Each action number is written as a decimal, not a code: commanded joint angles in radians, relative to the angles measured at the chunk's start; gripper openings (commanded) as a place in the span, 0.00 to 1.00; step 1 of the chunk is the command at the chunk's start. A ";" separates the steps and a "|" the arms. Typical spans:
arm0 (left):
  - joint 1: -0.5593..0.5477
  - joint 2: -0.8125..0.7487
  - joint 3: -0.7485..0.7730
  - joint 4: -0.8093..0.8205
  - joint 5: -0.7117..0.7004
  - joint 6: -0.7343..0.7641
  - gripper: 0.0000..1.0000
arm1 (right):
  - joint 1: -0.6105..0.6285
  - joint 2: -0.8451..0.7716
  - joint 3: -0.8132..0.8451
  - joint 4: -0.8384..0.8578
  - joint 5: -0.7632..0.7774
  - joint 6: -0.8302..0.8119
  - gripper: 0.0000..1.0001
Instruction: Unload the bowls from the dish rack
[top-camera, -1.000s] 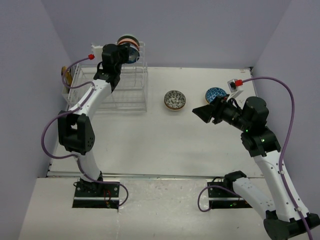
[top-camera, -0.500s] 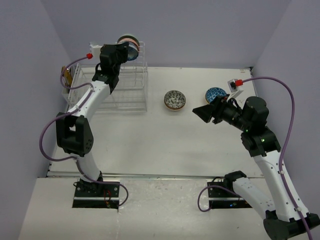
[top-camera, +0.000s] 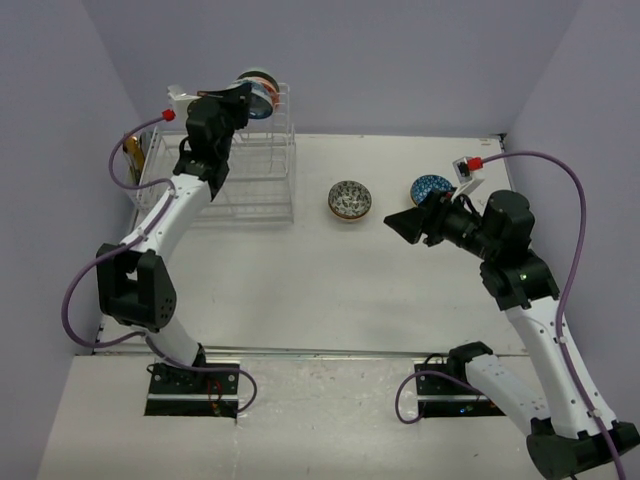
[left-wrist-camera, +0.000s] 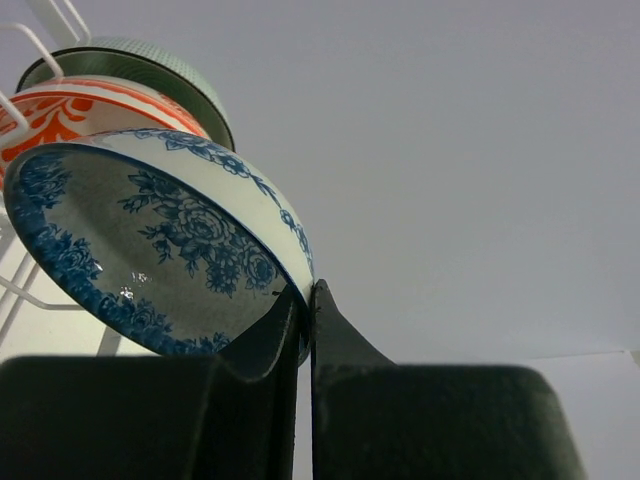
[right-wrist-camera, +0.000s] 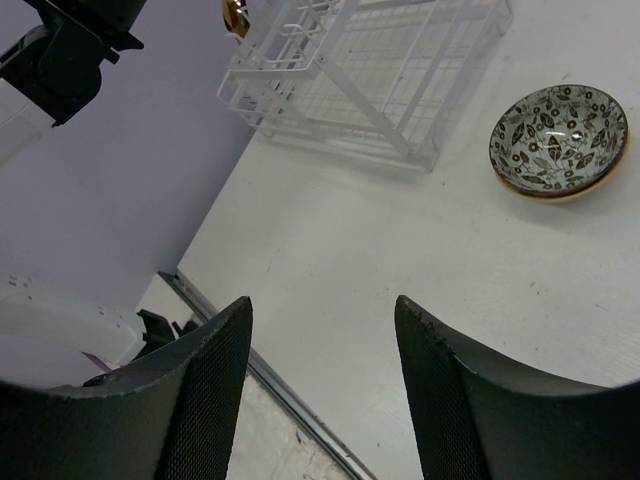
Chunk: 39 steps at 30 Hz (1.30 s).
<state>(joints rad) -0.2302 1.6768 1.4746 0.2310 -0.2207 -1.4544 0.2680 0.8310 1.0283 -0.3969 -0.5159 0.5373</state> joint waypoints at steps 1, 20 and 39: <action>0.002 -0.088 -0.007 0.156 0.015 0.022 0.00 | -0.001 0.005 0.042 0.013 -0.006 -0.016 0.60; -0.349 -0.295 -0.112 0.157 0.263 0.889 0.00 | -0.006 0.065 0.182 -0.098 0.206 -0.028 0.60; -0.857 -0.316 -0.395 -0.326 0.182 1.666 0.00 | 0.048 0.243 0.397 -0.476 0.249 -0.169 0.64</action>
<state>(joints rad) -1.0527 1.3552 1.0725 -0.0570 0.0154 0.0505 0.2832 1.0306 1.4193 -0.7673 -0.2550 0.4213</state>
